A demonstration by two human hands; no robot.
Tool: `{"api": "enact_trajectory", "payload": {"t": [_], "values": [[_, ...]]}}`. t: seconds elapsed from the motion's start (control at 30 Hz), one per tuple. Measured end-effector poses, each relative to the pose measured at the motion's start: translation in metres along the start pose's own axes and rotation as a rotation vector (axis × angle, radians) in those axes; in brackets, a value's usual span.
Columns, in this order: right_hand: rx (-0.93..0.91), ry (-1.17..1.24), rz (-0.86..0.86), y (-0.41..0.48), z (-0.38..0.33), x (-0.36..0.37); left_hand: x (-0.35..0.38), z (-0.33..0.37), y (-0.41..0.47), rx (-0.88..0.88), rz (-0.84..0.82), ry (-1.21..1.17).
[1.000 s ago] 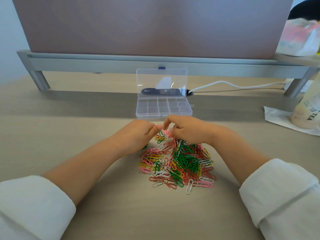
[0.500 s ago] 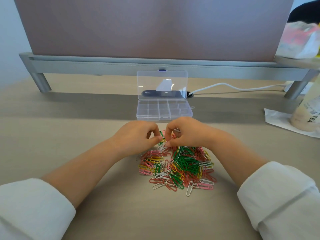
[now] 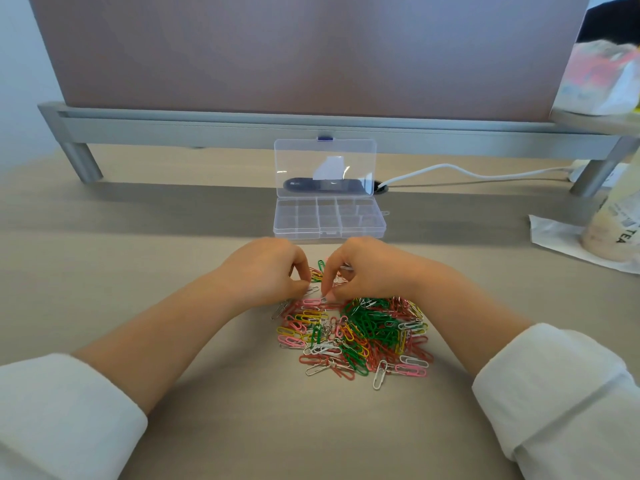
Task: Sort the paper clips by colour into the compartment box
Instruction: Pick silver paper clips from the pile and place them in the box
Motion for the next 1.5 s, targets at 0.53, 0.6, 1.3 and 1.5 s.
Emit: {"api": "enact_trajectory", "payload": {"t": [0.53,0.6,1.3,1.5], "values": [[0.070,-0.105,-0.111,0.000,0.005,0.004,0.008,0.002,0.003,-0.044,-0.064,-0.174],[0.070,-0.103,-0.111,0.001,0.006,0.005,0.008,0.000,0.003,-0.055,-0.059,-0.222],[0.102,0.004,-0.052,0.004,0.010,0.001,0.004,0.002,-0.001,0.025,-0.048,-0.339],[0.184,0.083,0.069,0.007,0.019,-0.003,0.002,0.007,-0.001,0.057,-0.101,-0.170]]}}
Point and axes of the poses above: each hand's wrist, its own y-axis towards the middle knuckle, its own x-axis out of the palm, z = x × y, the point moved 4 cm from there along y, towards the middle knuckle, and after that the axes turned 3 degrees about x, right-handed, at the moved point
